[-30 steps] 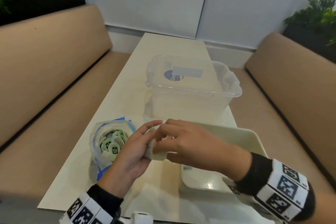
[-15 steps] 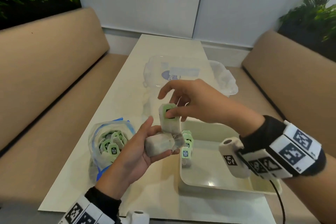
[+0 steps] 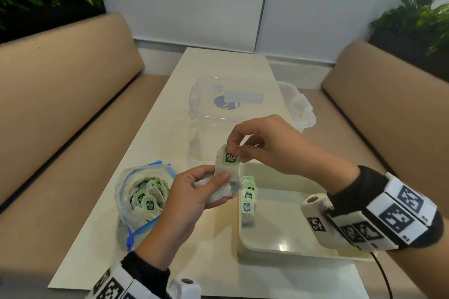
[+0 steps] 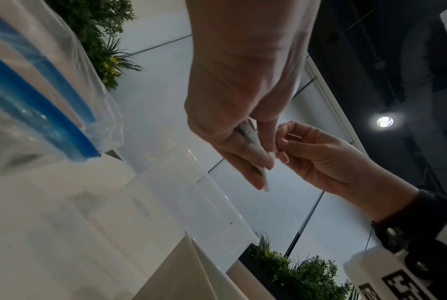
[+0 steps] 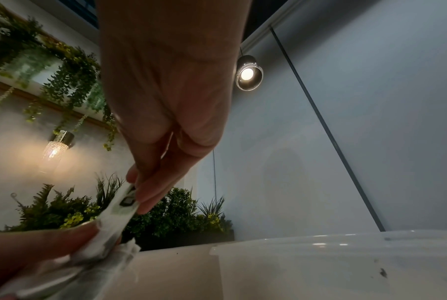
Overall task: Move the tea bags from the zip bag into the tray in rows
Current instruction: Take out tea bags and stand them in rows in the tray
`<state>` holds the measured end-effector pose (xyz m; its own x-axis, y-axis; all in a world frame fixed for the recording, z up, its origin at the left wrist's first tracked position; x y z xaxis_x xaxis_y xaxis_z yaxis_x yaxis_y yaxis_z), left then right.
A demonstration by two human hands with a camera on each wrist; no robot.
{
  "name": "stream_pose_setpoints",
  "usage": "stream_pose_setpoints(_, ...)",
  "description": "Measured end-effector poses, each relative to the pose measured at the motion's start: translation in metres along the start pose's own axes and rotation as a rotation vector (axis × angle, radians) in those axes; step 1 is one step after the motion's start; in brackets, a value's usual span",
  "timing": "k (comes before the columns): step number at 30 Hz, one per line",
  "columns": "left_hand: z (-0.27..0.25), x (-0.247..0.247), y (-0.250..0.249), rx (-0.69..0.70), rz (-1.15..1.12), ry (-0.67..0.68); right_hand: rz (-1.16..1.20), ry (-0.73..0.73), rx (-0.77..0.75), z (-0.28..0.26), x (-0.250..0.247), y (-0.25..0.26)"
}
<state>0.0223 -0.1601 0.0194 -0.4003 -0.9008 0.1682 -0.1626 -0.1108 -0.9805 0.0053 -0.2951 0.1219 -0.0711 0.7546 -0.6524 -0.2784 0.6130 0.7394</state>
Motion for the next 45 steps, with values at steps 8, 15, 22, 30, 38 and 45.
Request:
stream_pose_setpoints(8, 0.005, -0.014, 0.014, -0.040, 0.070, -0.047, -0.067, -0.021, -0.030, -0.014, -0.018, -0.019)
stream_pose_setpoints(15, 0.011, -0.053, 0.019, -0.100, -0.041, -0.149, -0.204, 0.504, 0.367, -0.036, 0.027, -0.100)
stream_pose_setpoints(22, 0.011, -0.064, 0.016, -0.112, -0.066, -0.175, -0.182, 0.663, 0.510, -0.035, 0.062, -0.140)
stream_pose_setpoints(30, 0.010, -0.064, 0.019, -0.127, -0.060, -0.163, -0.273, 0.732, 0.588, -0.034, 0.060, -0.144)
stream_pose_setpoints(38, 0.010, -0.057, 0.016, -0.153, -0.050, -0.109, -0.372, 0.774, 0.577, -0.033, 0.066, -0.141)
stream_pose_setpoints(45, 0.004, -0.038, 0.008, -0.181, -0.214, 0.058, -0.405, 0.670, 0.477, -0.023, 0.053, -0.122)
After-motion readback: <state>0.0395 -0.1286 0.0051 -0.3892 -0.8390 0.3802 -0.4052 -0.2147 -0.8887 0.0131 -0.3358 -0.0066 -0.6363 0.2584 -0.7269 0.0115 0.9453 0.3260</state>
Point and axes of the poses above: each hand's wrist, its own z-axis towards the middle knuckle, its own x-axis out of the palm, y = z × x, the point moved 5 cm from there along z, towards the middle knuckle, and after that the axes turned 10 degrees about z, right-handed, at the moved point
